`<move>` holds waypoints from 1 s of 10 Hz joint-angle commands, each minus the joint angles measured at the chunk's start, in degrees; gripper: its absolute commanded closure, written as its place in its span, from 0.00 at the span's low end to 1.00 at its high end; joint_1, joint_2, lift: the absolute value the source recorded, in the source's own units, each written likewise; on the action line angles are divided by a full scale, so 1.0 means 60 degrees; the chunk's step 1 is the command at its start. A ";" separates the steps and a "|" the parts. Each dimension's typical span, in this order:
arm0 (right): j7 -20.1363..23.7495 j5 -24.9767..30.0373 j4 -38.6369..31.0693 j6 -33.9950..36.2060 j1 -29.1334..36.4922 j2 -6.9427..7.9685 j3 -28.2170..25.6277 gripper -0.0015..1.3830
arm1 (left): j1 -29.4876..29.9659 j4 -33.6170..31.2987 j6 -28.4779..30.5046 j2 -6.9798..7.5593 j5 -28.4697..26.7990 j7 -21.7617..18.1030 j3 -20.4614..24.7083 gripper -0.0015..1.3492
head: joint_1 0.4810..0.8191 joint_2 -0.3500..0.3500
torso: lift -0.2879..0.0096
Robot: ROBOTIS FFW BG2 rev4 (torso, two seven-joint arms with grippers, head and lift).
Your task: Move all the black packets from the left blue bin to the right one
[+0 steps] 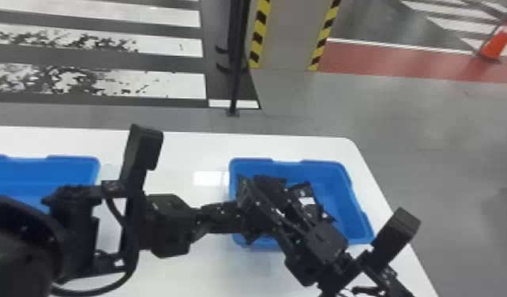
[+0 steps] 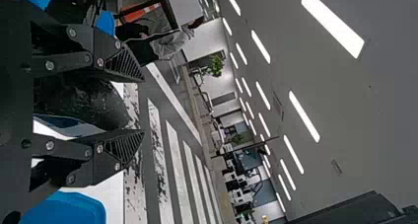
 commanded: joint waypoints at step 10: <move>0.0239 0.0054 0.0436 0.0663 -0.0957 -0.0087 -0.0492 0.92 | 0.0936 -0.0003 -0.0249 -0.0088 0.0704 0.0022 0.0841 0.16 | 0.63 0.23 | 0.49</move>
